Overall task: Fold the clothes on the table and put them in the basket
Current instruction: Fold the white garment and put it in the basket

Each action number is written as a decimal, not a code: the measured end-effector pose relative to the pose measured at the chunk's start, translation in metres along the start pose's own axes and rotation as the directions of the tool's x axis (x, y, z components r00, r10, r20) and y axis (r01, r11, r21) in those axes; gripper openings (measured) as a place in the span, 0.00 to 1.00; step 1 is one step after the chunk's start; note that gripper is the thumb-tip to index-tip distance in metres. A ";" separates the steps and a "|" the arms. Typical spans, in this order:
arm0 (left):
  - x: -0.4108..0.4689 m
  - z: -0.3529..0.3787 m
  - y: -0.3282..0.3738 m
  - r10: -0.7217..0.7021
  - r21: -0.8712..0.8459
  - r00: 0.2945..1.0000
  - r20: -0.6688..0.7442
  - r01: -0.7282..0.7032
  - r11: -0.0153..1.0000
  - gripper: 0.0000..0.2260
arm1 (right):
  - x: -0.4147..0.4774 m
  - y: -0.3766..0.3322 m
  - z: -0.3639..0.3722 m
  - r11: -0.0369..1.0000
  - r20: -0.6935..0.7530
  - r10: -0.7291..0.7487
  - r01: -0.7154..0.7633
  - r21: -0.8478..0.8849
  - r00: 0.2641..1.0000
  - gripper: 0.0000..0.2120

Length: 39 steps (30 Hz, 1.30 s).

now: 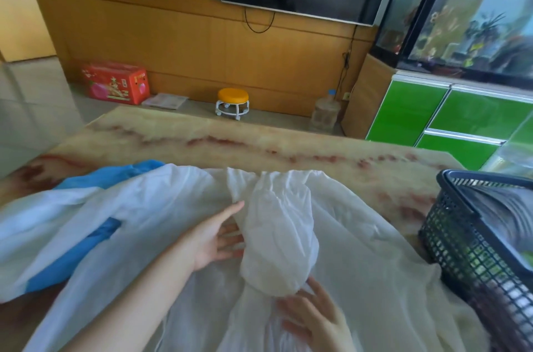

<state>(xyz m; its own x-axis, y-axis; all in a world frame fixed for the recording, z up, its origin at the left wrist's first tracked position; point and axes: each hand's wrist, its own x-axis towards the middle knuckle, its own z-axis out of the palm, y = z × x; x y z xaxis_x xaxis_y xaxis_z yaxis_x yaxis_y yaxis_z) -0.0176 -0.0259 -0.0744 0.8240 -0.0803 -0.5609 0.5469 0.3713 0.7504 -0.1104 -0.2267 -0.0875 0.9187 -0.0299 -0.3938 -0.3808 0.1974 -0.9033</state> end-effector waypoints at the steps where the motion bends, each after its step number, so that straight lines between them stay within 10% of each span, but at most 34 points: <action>1: -0.003 0.007 -0.002 0.047 0.041 0.999 -0.011 -0.046 0.998 0.22 | 0.003 -0.009 -0.001 0.997 -0.066 -0.031 0.026 -0.067 0.997 0.23; 4: -0.001 0.025 -0.007 0.175 0.161 0.980 -0.099 -0.157 0.974 0.20 | 0.015 -0.035 0.002 0.963 -0.150 -0.175 0.138 -0.233 0.973 0.35; 10: 0.003 0.025 -0.009 0.137 0.073 0.978 -0.159 -0.126 0.989 0.14 | 0.032 -0.048 0.011 0.907 -0.011 -0.337 0.322 -0.273 0.941 0.04; 14: -0.007 -0.007 -0.004 0.151 0.307 0.976 -0.159 -0.097 0.947 0.15 | 0.018 -0.039 -0.002 0.856 0.159 -0.271 0.313 -0.412 0.950 0.02; 25: 0.089 -0.012 0.068 0.477 0.506 0.825 -0.303 -0.285 0.814 0.09 | 0.212 -0.116 -0.011 0.716 -0.111 -0.392 0.227 -0.661 0.913 0.27; 32: 0.154 -0.004 0.087 0.528 0.815 0.752 -0.394 0.021 0.579 0.29 | 0.290 -0.119 0.001 0.581 -0.087 -0.330 0.130 -0.803 0.940 0.35; 35: 0.169 -0.006 0.087 0.553 0.690 0.748 -0.367 -0.179 0.701 0.24 | 0.301 -0.114 0.003 0.614 -0.066 -0.386 0.202 -0.763 0.920 0.21; 39: 0.174 0.001 0.103 0.756 0.636 0.558 -0.341 -0.455 0.623 0.14 | 0.301 -0.120 0.006 0.582 -0.102 -0.586 0.330 -0.743 0.804 0.14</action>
<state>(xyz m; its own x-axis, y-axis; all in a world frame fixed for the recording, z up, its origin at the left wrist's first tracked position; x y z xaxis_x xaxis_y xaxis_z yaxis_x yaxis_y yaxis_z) 0.1821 -0.0029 -0.0938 0.8230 0.5517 0.1351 0.0598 -0.3206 0.9453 0.2128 -0.2532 -0.0966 0.9511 -0.2392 0.1956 0.0040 -0.6236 -0.7817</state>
